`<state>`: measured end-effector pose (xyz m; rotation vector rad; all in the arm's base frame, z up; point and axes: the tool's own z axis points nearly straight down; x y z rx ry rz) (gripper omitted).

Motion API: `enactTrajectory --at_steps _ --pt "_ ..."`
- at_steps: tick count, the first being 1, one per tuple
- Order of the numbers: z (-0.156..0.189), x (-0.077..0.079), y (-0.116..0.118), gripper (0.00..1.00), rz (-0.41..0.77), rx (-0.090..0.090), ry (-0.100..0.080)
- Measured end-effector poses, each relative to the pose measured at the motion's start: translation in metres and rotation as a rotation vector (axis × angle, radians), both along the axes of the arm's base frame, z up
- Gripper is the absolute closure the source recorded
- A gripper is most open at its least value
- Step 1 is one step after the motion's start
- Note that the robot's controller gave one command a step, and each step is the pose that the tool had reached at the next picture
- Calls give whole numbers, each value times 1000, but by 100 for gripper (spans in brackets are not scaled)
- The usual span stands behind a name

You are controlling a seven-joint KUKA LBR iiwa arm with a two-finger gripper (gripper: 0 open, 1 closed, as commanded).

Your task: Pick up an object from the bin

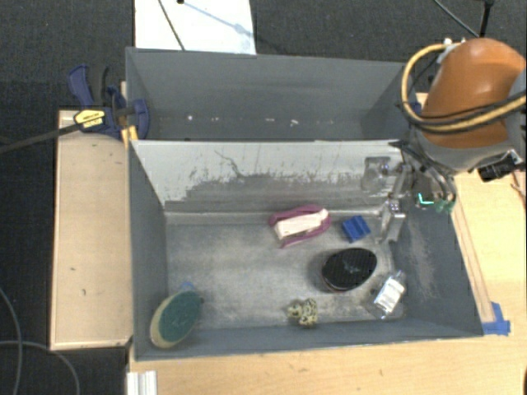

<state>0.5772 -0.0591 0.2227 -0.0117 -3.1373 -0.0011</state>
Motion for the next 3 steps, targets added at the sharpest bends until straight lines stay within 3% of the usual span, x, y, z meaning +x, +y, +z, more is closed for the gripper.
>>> enactTrajectory --at_steps 1,2,3 --pt "-156 -83 20 0 204 2 0" --pt "-121 -100 -17 0 216 -2 -9" --pt "-115 -98 -19 0 380 -1 -10"
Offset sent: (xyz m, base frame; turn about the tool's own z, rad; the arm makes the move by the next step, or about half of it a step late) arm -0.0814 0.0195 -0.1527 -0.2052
